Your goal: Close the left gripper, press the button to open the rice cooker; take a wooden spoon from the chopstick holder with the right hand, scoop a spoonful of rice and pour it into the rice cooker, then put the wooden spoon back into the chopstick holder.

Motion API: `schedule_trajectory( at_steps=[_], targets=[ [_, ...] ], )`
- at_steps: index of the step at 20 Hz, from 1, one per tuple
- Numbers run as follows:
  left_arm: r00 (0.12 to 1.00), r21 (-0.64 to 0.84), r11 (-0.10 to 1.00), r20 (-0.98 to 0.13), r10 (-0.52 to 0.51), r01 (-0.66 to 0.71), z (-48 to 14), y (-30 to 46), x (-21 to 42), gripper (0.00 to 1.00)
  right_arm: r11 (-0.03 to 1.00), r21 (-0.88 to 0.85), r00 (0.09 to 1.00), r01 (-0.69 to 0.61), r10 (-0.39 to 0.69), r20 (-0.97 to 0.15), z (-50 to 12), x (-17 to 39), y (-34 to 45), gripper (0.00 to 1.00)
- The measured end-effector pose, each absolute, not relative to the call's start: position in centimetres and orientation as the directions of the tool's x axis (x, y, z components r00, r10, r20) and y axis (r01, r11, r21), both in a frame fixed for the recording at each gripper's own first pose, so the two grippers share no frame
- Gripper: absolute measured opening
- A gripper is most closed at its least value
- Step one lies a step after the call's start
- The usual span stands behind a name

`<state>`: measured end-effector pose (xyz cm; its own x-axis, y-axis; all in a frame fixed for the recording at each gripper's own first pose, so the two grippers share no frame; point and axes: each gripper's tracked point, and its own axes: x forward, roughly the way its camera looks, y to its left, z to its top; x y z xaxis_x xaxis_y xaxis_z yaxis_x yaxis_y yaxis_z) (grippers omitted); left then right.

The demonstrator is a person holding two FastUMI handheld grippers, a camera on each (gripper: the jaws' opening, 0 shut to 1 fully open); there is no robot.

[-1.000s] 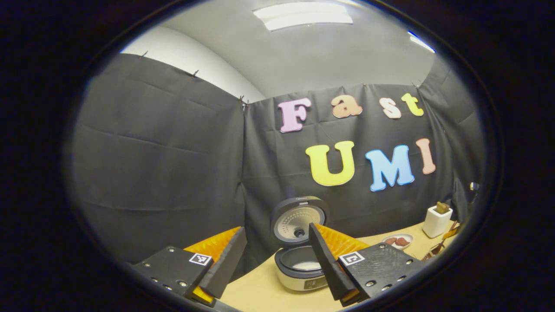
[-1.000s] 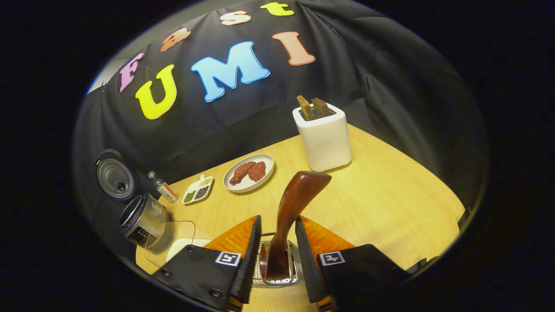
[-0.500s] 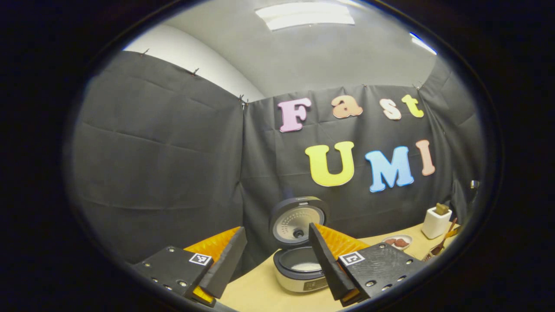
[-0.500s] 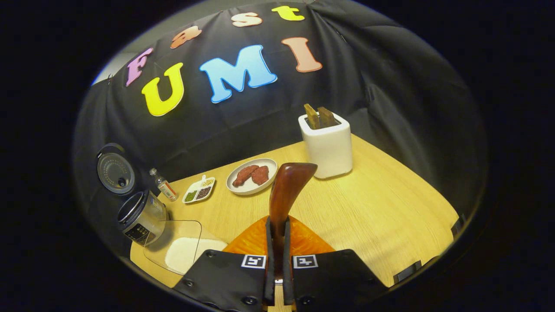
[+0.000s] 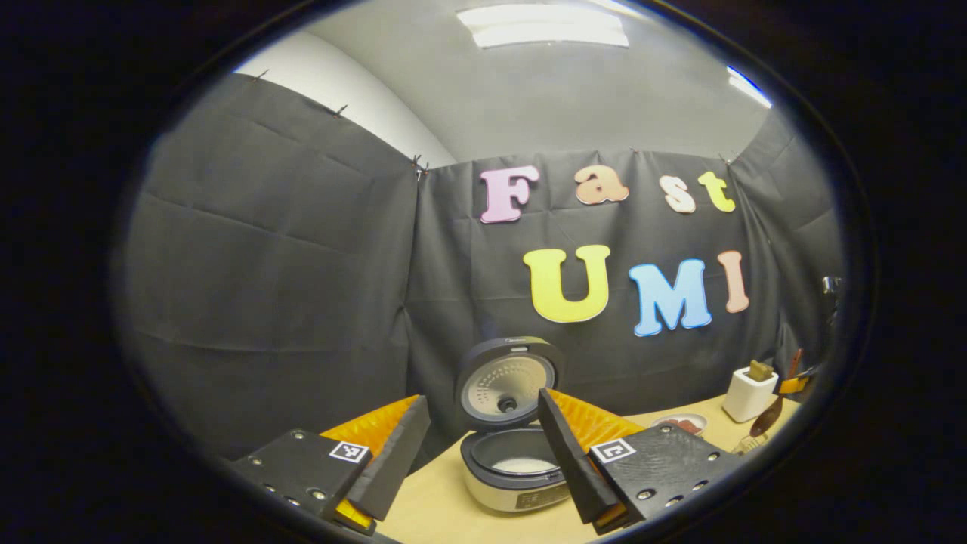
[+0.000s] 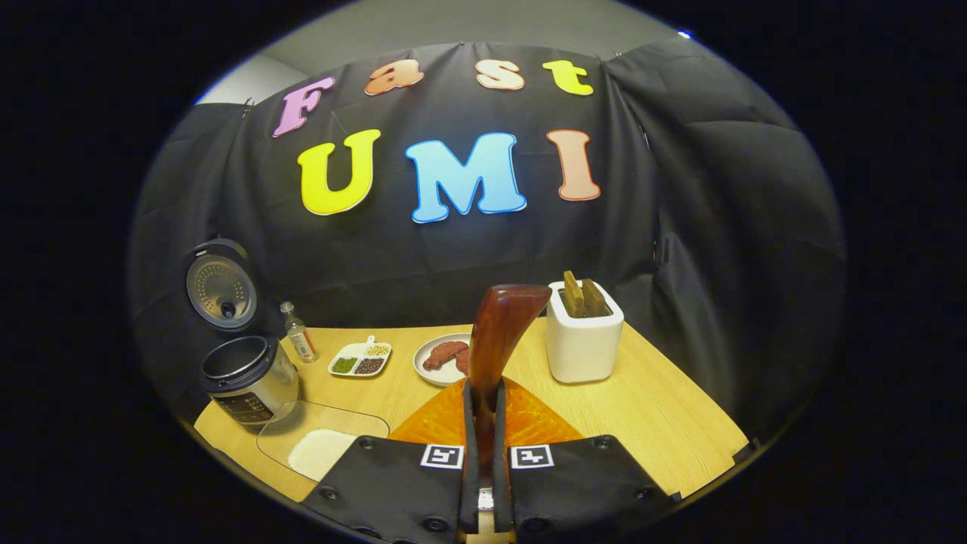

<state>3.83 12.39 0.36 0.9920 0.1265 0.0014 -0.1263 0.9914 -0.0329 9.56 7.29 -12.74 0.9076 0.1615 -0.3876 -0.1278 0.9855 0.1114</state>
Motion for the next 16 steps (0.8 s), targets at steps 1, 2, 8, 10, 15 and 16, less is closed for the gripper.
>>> schedule_trajectory(
  at_steps=[1, 2, 8, 10, 15, 16],
  targets=[
    [0.992, -0.037, 0.992, -0.001, 0.123, -0.123, 0.3, 12.6, 4.1, 0.87, 0.985, 0.098, 0.913, -0.143, 0.169, -0.371, -12.0, 9.5, 8.1, 0.08],
    [0.993, -0.039, 0.992, -0.003, 0.12, -0.12, 0.1, 12.9, 4.3, 0.87, 0.984, 0.077, 0.918, -0.159, 0.176, -0.356, -11.6, 9.5, 9.0, 0.08],
    [0.994, -0.021, 0.994, -0.02, 0.106, -0.107, -1.4, 14.8, 5.3, 0.9, 0.968, -0.06, 0.932, -0.243, 0.216, -0.292, -10.7, 8.9, 14.9, 0.05],
    [0.994, -0.026, 0.994, -0.029, 0.11, -0.11, -1.9, 15.8, 5.7, 0.91, 0.959, -0.076, 0.927, -0.273, 0.241, -0.288, -11.2, 8.7, 17.1, 0.08],
    [0.991, -0.032, 0.991, -0.046, 0.127, -0.129, -3.2, 18.3, 6.4, 0.88, 0.939, -0.117, 0.914, -0.325, 0.28, -0.293, -12.8, 8.1, 21.5, 0.08],
    [0.99, -0.032, 0.991, -0.05, 0.13, -0.132, -3.5, 18.7, 6.4, 0.91, 0.934, -0.127, 0.91, -0.334, 0.285, -0.3, -13.5, 8.1, 22.2, 0.08]
  ],
)
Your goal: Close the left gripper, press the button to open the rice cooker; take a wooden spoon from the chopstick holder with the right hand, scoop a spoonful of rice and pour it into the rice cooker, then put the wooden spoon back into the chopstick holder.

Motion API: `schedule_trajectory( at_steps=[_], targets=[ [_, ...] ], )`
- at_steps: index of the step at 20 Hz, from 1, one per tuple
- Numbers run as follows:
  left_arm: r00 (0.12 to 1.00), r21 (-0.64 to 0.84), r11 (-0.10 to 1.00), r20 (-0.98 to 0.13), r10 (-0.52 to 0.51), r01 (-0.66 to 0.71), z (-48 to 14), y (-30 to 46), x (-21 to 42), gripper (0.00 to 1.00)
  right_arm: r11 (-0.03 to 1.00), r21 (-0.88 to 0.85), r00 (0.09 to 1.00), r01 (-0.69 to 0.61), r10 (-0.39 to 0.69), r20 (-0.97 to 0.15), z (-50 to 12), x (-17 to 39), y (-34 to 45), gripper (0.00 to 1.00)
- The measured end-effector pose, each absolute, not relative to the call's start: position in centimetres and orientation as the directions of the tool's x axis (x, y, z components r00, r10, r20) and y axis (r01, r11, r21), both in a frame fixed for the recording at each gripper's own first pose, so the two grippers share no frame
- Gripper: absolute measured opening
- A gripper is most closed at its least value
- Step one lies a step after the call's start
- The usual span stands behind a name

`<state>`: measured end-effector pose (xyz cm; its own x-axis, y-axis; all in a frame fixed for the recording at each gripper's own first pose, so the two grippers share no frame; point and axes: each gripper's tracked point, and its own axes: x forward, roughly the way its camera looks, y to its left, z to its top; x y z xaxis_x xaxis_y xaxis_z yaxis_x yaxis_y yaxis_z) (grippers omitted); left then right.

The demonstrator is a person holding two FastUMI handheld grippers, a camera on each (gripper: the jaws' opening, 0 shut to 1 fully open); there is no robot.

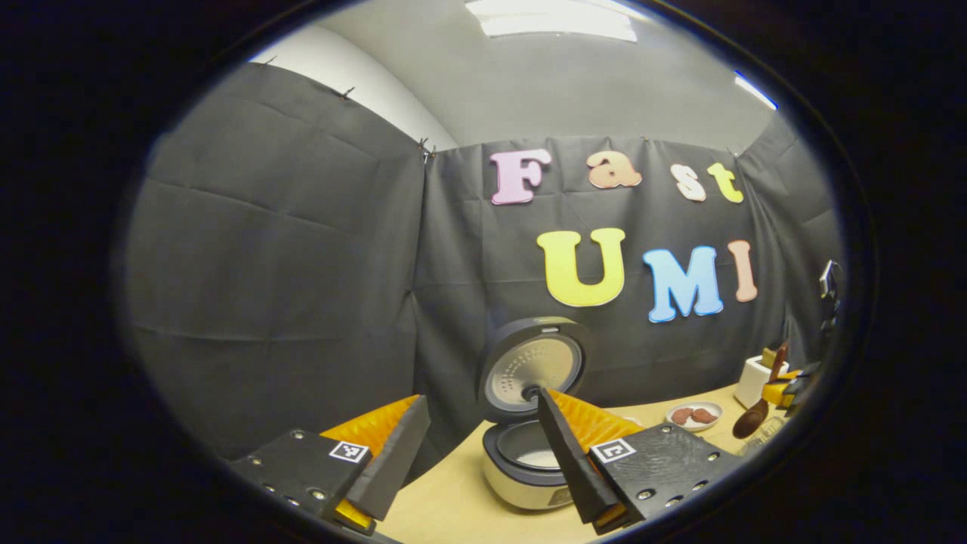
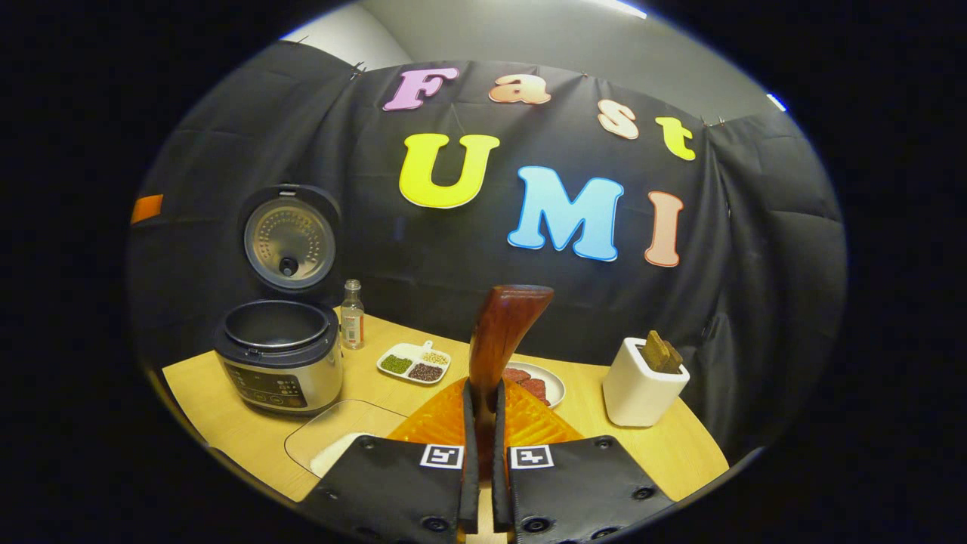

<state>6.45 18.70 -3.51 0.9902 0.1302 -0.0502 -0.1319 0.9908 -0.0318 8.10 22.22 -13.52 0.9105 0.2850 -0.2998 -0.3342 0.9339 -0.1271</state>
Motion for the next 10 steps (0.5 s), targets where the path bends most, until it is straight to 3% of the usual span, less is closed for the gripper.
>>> schedule_trajectory(
  at_steps=[10],
  targets=[
    [0.985, -0.018, 0.988, -0.086, 0.149, -0.151, -5.9, 21.6, 7.7, 0.88, 0.893, -0.241, 0.891, -0.38, 0.283, -0.356, -19.4, 8.5, 26.6, 0.08]
  ],
)
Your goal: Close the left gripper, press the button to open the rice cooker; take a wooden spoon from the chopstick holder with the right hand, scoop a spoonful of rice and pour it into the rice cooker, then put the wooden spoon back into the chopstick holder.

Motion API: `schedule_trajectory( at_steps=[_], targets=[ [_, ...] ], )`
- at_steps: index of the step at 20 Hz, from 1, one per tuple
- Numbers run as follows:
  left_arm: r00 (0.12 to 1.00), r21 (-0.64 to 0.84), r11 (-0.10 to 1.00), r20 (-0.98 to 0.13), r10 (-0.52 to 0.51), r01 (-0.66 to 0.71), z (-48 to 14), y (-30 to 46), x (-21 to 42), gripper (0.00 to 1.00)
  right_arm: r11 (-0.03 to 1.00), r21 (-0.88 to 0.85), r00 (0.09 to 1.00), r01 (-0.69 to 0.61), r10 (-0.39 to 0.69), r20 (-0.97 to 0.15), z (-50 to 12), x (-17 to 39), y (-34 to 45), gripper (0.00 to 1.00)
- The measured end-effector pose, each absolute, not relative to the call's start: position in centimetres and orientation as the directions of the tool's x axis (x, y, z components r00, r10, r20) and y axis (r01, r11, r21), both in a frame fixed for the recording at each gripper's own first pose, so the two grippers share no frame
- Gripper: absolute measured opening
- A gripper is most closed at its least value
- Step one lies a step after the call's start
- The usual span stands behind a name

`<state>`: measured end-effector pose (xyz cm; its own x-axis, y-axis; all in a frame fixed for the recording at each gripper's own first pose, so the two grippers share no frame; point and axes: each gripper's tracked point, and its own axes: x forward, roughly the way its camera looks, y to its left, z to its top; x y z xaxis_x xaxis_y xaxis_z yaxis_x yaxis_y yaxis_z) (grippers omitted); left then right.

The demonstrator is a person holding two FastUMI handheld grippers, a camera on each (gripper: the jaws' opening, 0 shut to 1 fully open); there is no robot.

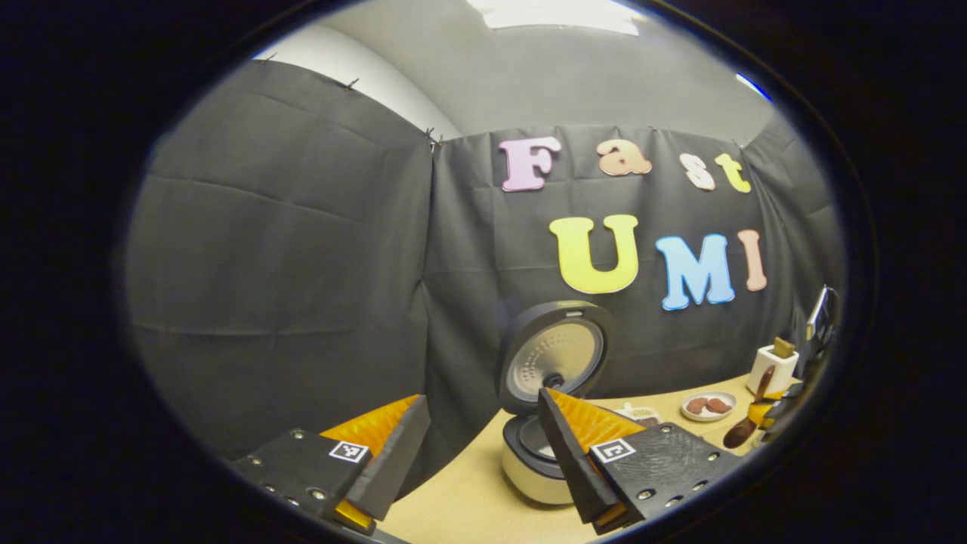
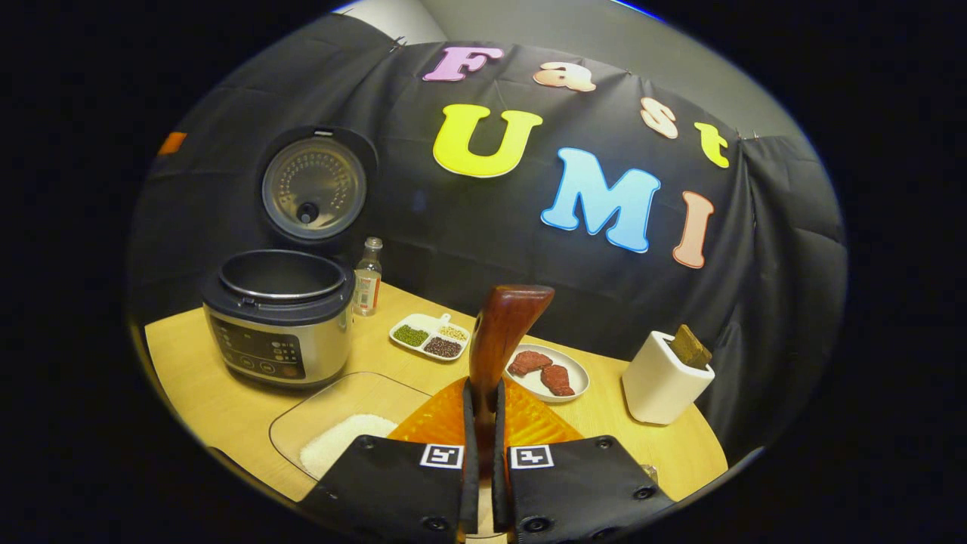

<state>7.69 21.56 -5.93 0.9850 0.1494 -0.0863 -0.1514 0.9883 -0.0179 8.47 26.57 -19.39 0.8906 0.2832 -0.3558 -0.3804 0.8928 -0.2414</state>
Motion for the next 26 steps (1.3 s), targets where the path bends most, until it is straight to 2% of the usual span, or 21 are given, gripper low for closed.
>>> schedule_trajectory(
  at_steps=[7, 9, 10, 14, 20, 24, 26],
  targets=[
    [0.984, -0.016, 0.988, -0.093, 0.15, -0.152, -6.6, 21.9, 8.4, 0.88, 0.87, -0.276, 0.875, -0.409, 0.288, -0.389, -22.6, 7.6, 28.7, 0.09],
    [0.985, -0.015, 0.989, -0.09, 0.149, -0.15, -6.6, 21.7, 8.4, 0.88, 0.869, -0.255, 0.864, -0.424, 0.304, -0.401, -23.1, 7.0, 29.5, 0.12],
    [0.985, -0.015, 0.989, -0.089, 0.148, -0.15, -6.6, 21.6, 8.4, 0.87, 0.869, -0.234, 0.854, -0.436, 0.317, -0.411, -23.4, 6.8, 30.0, 0.09],
    [0.985, -0.024, 0.989, -0.094, 0.145, -0.148, -6.8, 21.5, 8.4, 0.88, 0.874, -0.168, 0.829, -0.456, 0.348, -0.439, -23.7, 5.6, 31.6, 0.09],
    [0.984, -0.021, 0.988, -0.091, 0.151, -0.153, -6.5, 21.5, 8.0, 0.87, 0.896, 0.026, 0.776, -0.443, 0.398, -0.489, -23.9, 4.6, 32.6, 0.08],
    [0.984, -0.016, 0.987, -0.083, 0.156, -0.157, -6.1, 21.5, 7.5, 0.87, 0.896, 0.267, 0.737, -0.354, 0.443, -0.511, -23.7, 4.4, 32.2, 0.06],
    [0.985, -0.014, 0.988, -0.078, 0.154, -0.156, -5.8, 21.3, 7.3, 0.87, 0.887, 0.357, 0.728, -0.291, 0.448, -0.518, -23.6, 4.9, 31.1, 0.09]
  ],
)
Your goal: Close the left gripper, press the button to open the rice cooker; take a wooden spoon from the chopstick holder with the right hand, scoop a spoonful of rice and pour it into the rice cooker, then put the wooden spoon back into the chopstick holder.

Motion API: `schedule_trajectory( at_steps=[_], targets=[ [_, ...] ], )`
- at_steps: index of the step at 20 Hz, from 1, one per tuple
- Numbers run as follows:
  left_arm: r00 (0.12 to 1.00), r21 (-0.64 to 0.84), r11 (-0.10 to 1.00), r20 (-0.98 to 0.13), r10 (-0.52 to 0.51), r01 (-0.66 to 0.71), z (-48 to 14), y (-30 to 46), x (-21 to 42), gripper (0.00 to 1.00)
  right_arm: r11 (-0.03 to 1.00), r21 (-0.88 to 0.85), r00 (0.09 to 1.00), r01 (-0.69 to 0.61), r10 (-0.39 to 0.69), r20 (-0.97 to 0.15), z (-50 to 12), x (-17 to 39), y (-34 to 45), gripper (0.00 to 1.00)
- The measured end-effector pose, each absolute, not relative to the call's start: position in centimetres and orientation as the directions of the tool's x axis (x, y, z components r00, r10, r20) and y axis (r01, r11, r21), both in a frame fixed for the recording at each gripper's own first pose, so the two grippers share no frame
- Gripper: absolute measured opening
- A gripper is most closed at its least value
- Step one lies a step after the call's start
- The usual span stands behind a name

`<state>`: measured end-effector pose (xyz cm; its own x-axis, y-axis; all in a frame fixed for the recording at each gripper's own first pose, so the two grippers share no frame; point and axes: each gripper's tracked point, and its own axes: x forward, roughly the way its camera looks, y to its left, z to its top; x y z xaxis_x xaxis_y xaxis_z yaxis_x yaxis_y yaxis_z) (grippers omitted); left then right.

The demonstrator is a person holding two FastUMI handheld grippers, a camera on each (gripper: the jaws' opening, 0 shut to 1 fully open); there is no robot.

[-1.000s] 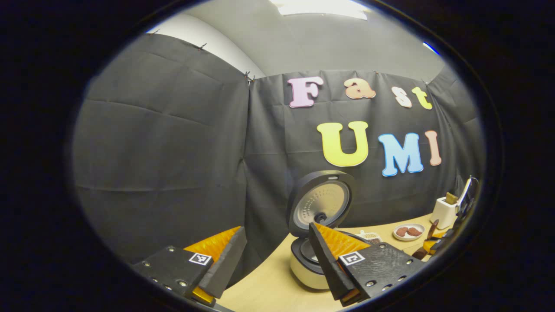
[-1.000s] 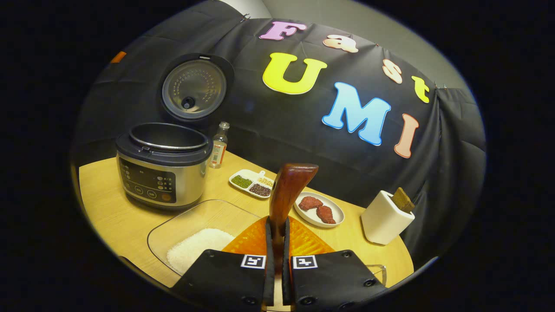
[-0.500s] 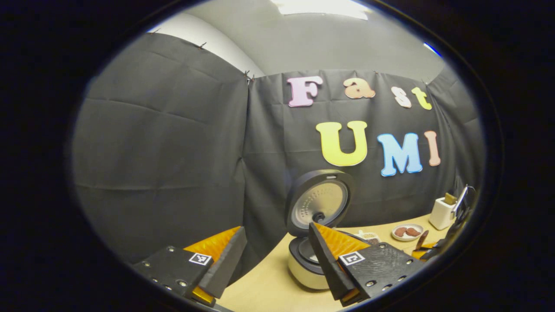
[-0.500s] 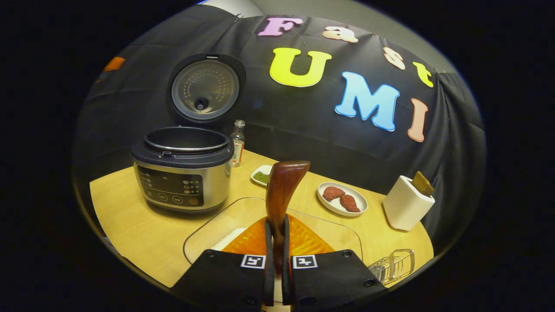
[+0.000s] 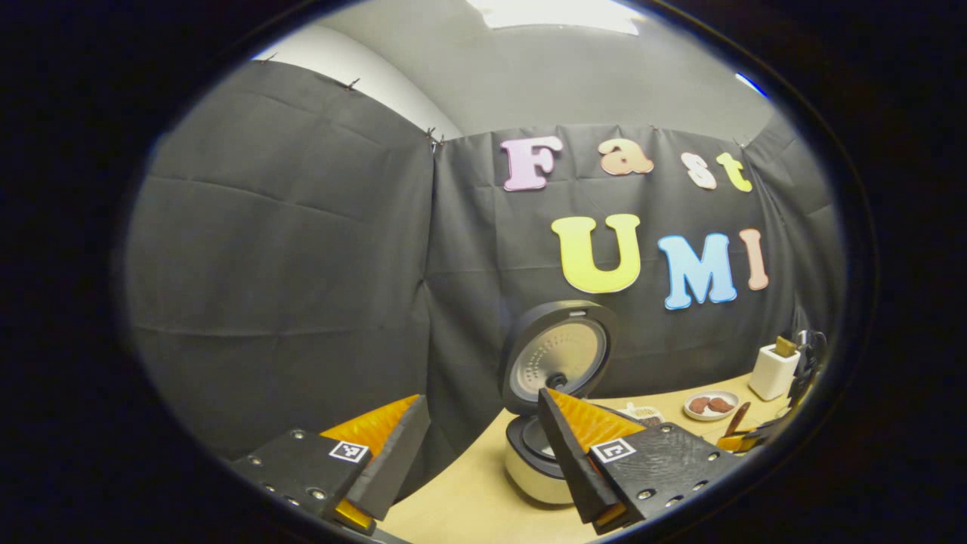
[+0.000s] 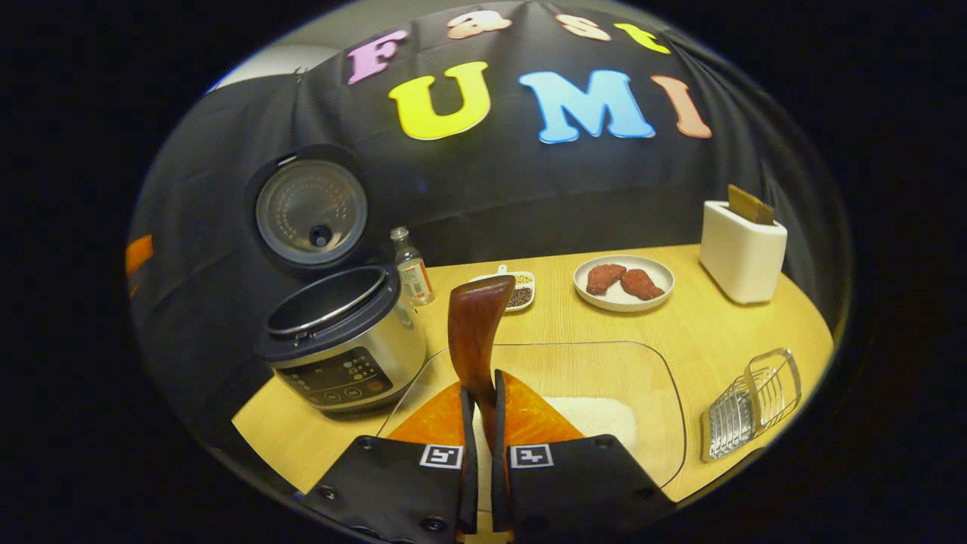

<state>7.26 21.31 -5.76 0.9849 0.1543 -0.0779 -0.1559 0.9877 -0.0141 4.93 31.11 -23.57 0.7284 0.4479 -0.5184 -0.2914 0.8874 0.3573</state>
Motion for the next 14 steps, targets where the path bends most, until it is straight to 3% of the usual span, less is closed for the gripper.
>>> schedule_trajectory(
  at_steps=[1, 7, 14],
  targets=[
    [0.985, -0.013, 0.988, -0.076, 0.152, -0.154, -5.6, 21.2, 7.2, 0.88, 0.879, 0.398, 0.724, -0.261, 0.451, -0.522, -23.6, 5.2, 30.6, 0.05],
    [0.987, 0.005, 0.989, -0.058, 0.147, -0.147, -4.0, 20.4, 6.7, 0.88, 0.789, 0.612, 0.71, -0.043, 0.455, -0.537, -24.7, 6.3, 26.6, 0.08],
    [0.99, 0.013, 0.991, -0.04, 0.134, -0.134, -2.8, 18.9, 6.7, 0.88, 0.609, 0.787, 0.718, 0.103, 0.502, -0.482, -22.2, 7.2, 24.5, 0.08]
  ],
)
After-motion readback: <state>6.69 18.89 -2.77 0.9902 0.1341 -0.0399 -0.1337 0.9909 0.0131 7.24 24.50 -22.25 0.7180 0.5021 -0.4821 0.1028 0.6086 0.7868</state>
